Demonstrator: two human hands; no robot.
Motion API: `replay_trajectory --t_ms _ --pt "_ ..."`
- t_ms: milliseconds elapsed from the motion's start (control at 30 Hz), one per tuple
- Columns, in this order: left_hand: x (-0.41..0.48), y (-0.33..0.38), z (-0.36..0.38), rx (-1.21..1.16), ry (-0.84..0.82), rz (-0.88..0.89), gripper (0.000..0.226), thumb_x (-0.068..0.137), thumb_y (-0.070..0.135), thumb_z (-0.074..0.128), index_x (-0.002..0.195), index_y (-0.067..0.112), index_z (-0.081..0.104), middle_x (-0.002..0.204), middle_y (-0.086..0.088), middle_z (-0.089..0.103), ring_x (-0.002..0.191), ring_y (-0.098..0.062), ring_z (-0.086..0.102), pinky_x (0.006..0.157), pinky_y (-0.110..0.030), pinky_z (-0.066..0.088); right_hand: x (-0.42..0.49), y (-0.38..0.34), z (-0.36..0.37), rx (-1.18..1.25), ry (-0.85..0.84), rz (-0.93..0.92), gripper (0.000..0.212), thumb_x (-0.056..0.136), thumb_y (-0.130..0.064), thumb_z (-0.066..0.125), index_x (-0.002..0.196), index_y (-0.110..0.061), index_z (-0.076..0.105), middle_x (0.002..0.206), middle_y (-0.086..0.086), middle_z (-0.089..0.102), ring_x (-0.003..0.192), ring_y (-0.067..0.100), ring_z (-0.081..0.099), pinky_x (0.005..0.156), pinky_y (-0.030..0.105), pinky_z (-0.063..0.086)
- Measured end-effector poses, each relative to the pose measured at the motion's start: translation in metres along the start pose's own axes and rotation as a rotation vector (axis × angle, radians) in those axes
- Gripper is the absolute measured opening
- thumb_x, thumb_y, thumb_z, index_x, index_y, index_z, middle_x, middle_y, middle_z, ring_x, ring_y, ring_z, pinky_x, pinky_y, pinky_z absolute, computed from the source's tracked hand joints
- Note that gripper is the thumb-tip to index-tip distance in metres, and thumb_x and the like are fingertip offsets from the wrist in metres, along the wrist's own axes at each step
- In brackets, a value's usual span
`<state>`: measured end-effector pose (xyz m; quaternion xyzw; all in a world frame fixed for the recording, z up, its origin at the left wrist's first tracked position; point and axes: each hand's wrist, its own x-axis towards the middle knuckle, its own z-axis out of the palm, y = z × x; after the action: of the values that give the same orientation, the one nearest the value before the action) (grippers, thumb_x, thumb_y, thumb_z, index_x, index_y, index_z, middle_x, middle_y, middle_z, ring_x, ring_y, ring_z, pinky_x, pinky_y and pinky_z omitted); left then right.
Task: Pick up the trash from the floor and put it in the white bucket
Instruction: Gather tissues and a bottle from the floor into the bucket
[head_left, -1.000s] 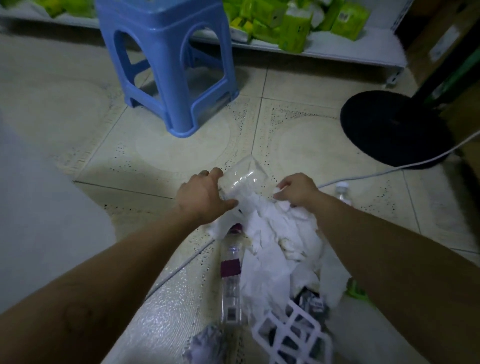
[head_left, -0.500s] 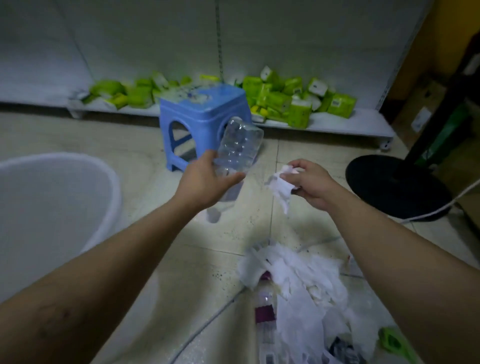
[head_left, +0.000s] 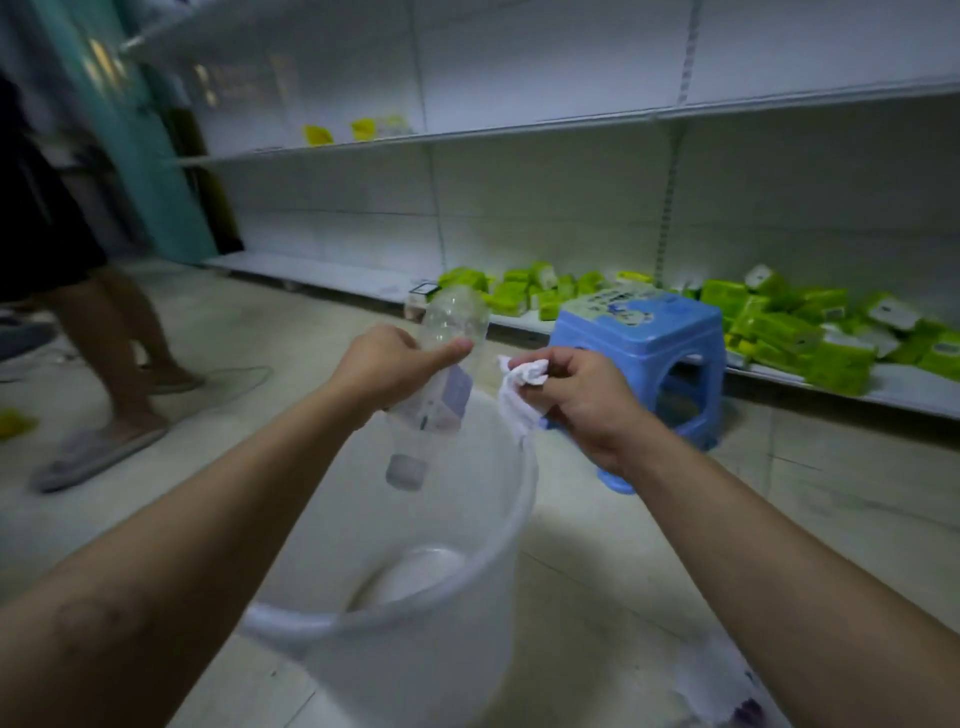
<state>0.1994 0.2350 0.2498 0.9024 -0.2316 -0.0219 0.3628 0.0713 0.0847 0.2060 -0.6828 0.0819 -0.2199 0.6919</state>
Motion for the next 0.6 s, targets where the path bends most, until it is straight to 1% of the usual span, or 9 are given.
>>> replay_trajectory --t_ms 67,100,133,200,267,300,367,500,600 --pt "-0.006 -0.040 -0.008 0.170 -0.017 -0.093 0.073 0.067 0.075 0.062 0.075 0.003 0.069 0.075 -0.017 0.068 0.075 -0.034 0.068 0.060 -0.031 0.048 0.002 0.013 0.036 -0.278 -0.121 -0.052 0.027 0.079 0.004 0.066 0.080 -0.022 0.072 0.082 -0.001 0.071 0.069 0.006 0.061 0.068 0.023 0.050" --pt "-0.010 -0.060 -0.009 0.233 -0.042 -0.130 0.070 0.069 0.074 0.061 0.075 0.004 0.068 0.079 -0.018 0.069 0.080 -0.034 0.068 0.063 -0.031 0.048 0.002 0.019 0.051 -0.442 -0.201 -0.067 0.024 0.078 -0.002 0.068 0.086 -0.024 0.074 0.085 0.000 0.072 0.071 0.007 0.063 0.070 0.025 0.049" --pt "-0.014 -0.077 -0.007 0.276 -0.084 -0.160 0.068 0.072 0.072 0.060 0.081 0.005 0.068 0.087 -0.018 0.070 0.086 -0.034 0.068 0.067 -0.032 0.050 0.001 0.025 0.062 -0.611 -0.294 -0.073 0.028 0.076 -0.007 0.069 0.097 -0.026 0.074 0.094 0.000 0.072 0.078 0.009 0.065 0.073 0.025 0.049" --pt "-0.021 -0.100 -0.001 0.345 -0.198 -0.208 0.073 0.078 0.066 0.058 0.109 0.001 0.065 0.110 -0.018 0.068 0.103 -0.033 0.064 0.085 -0.036 0.050 0.000 0.032 0.071 -0.898 -0.442 -0.071 0.045 0.077 -0.017 0.069 0.118 -0.034 0.065 0.117 -0.005 0.067 0.101 0.011 0.064 0.086 0.027 0.050" --pt "-0.023 -0.103 0.006 0.380 -0.230 -0.170 0.082 0.080 0.061 0.060 0.134 0.001 0.049 0.136 -0.015 0.056 0.123 -0.030 0.053 0.101 -0.038 0.043 -0.002 0.030 0.065 -1.060 -0.486 -0.060 0.050 0.079 -0.027 0.067 0.126 -0.038 0.058 0.133 -0.008 0.059 0.120 0.014 0.055 0.099 0.035 0.047" --pt "-0.022 -0.098 0.010 0.368 -0.211 -0.114 0.084 0.080 0.059 0.062 0.140 0.004 0.043 0.141 -0.013 0.051 0.128 -0.029 0.049 0.105 -0.037 0.040 -0.002 0.028 0.057 -1.108 -0.475 -0.051 0.051 0.080 -0.031 0.067 0.129 -0.039 0.055 0.138 -0.009 0.055 0.126 0.015 0.050 0.104 0.037 0.043" --pt "-0.019 -0.078 0.023 0.362 -0.159 0.047 0.079 0.079 0.054 0.065 0.141 0.011 0.042 0.142 -0.010 0.051 0.129 -0.026 0.048 0.106 -0.038 0.040 -0.002 0.028 0.035 -1.171 -0.404 -0.018 0.059 0.079 -0.038 0.068 0.135 -0.039 0.048 0.145 -0.009 0.048 0.133 0.017 0.044 0.109 0.041 0.038" --pt "-0.032 -0.024 0.073 0.531 -0.161 0.460 0.070 0.080 0.056 0.060 0.139 0.023 0.044 0.141 -0.004 0.052 0.131 -0.024 0.044 0.107 -0.042 0.037 -0.012 0.034 -0.028 -1.174 -0.193 0.090 0.076 0.077 -0.042 0.072 0.144 -0.036 0.037 0.151 -0.006 0.041 0.137 0.021 0.041 0.109 0.044 0.037" --pt "-0.045 0.007 0.117 0.530 -0.171 0.667 0.065 0.081 0.055 0.058 0.137 0.025 0.046 0.138 -0.004 0.054 0.129 -0.025 0.045 0.103 -0.040 0.036 -0.029 0.041 -0.081 -1.167 -0.061 0.218 0.084 0.074 -0.043 0.076 0.146 -0.032 0.034 0.153 -0.003 0.038 0.138 0.023 0.039 0.109 0.043 0.038"
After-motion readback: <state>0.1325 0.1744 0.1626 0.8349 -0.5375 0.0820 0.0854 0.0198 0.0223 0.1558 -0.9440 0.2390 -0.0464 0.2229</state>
